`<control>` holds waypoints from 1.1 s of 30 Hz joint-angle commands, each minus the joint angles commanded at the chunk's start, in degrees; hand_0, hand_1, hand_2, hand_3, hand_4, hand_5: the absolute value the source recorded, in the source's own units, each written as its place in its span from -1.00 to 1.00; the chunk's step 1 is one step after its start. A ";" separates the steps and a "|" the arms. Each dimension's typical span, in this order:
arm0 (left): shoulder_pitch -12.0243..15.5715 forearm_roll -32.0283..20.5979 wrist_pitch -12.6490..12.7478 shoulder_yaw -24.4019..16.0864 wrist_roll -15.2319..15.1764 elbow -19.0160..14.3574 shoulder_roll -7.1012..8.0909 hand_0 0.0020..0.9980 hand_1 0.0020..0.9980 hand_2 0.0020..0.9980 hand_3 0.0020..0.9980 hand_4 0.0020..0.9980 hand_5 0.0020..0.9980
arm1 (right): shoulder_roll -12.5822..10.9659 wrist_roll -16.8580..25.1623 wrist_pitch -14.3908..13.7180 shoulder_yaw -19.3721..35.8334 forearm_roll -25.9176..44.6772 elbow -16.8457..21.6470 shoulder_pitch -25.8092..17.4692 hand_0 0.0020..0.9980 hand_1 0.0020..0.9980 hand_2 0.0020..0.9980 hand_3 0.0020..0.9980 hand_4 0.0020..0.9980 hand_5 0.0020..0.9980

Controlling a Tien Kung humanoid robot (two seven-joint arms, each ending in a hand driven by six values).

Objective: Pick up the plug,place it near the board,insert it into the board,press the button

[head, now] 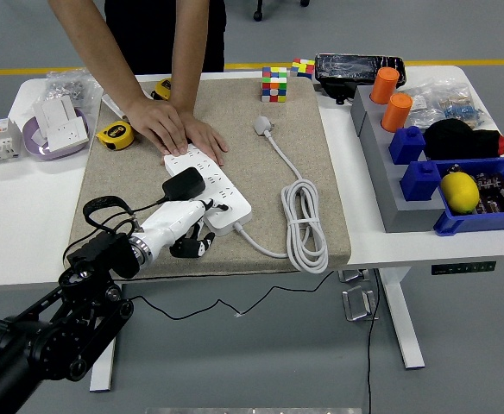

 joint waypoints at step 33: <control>0.26 -42.26 -6.66 -15.44 1.53 -11.17 -0.68 0.46 0.60 0.36 0.19 0.59 -0.88 | 0.22 -0.13 -0.07 -0.45 0.29 0.06 -0.06 0.61 0.53 0.51 0.56 1.00 1.00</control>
